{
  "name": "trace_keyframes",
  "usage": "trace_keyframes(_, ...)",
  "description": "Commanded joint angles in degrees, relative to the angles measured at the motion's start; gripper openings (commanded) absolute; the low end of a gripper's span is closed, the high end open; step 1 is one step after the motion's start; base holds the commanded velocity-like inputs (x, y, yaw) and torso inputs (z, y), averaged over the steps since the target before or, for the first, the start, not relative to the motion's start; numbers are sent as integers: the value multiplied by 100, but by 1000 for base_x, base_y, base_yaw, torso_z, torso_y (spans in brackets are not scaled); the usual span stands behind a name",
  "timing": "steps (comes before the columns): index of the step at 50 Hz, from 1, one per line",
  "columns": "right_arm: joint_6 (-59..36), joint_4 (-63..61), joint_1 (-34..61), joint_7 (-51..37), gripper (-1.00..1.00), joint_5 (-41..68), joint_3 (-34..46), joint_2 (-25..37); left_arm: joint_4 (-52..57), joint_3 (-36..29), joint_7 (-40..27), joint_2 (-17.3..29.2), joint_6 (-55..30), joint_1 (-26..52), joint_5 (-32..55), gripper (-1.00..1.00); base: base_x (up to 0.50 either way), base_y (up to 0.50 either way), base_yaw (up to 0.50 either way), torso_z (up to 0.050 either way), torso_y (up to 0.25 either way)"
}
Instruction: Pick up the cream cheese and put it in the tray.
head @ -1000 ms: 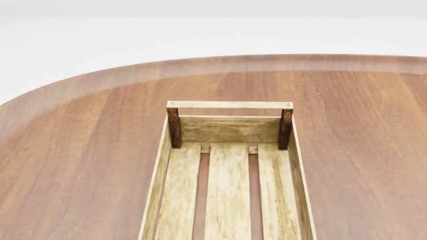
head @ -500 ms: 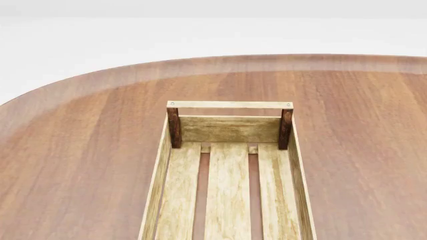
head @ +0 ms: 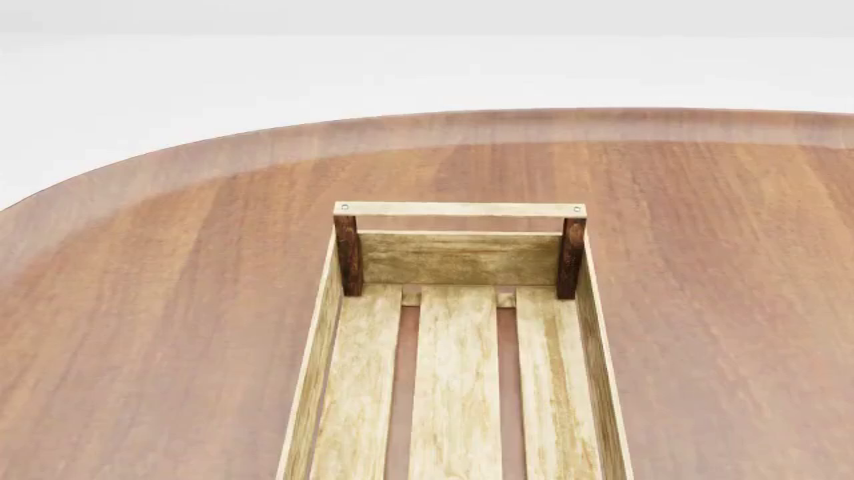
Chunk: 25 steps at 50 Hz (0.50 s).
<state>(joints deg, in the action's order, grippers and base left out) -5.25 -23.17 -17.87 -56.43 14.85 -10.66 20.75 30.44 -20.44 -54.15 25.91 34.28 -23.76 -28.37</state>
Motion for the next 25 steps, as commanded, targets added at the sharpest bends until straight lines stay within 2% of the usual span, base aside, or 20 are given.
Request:
trace_keyframes(1, -713, -558, 426, -129, -100, -441, 240, 287, 17, 12, -47, 21, 12, -20, -15, 100, 0, 0, 0, 0, 0)
trace_keyframes(19, -1682, -908, 1416, 77, -100, -373, 666, 570, 16, -3, -72, 39, -13, -5, -13, 100, 0, 0, 0, 0, 1)
trace_keyframes(25, -2002, -849, 1867, 216, -100, -434, 1023, 656, 6, -6, -83, 46, -17, 7, -11, 100, 0, 0, 0, 0, 0)
